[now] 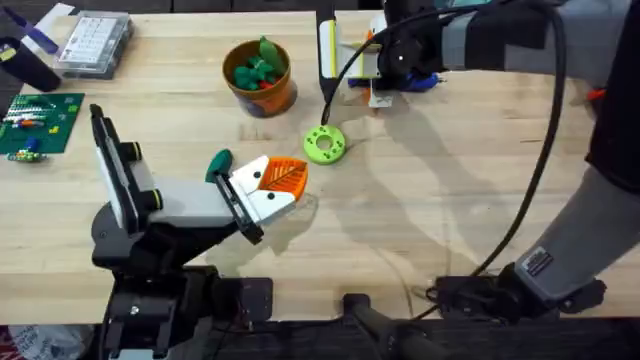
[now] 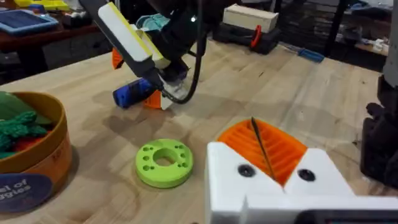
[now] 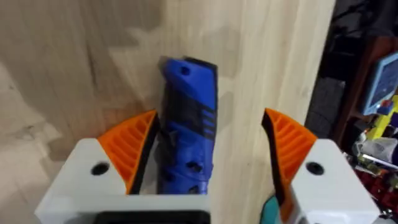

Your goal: Pick up the gripper from the table and insert it into the empty holder that is missing its gripper. Then pick up a screw, insert it into the mounting hole, and use the screwdriver to tighten it. Finally, clean up the table by picking up the vegetable and placing it into the bucket.

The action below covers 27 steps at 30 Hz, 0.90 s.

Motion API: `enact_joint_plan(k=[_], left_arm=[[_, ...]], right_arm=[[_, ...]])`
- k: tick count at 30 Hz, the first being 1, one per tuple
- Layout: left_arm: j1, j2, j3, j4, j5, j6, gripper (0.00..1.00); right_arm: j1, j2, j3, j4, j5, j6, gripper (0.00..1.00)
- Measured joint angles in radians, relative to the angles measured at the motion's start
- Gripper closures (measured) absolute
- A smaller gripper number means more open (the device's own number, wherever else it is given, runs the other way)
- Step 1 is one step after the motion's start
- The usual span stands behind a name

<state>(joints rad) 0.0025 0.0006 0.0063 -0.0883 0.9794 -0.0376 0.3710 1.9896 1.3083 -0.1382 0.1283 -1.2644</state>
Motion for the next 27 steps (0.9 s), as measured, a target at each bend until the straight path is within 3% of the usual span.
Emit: enact_joint_plan(k=[8,19,27], left_arm=[[0.0,0.0,0.0,0.0,0.0,0.0,0.988],[0.0,0.0,0.0,0.0,0.0,0.0,0.988],[0.0,0.0,0.0,0.0,0.0,0.0,0.988]], right_arm=[[0.044,-0.02,0.011,-0.128,0.022,0.141,0.014],[0.14,-0.1,0.019,-0.431,-0.003,0.579,0.014],[0.177,-0.238,0.019,-0.473,0.043,0.812,0.014]])
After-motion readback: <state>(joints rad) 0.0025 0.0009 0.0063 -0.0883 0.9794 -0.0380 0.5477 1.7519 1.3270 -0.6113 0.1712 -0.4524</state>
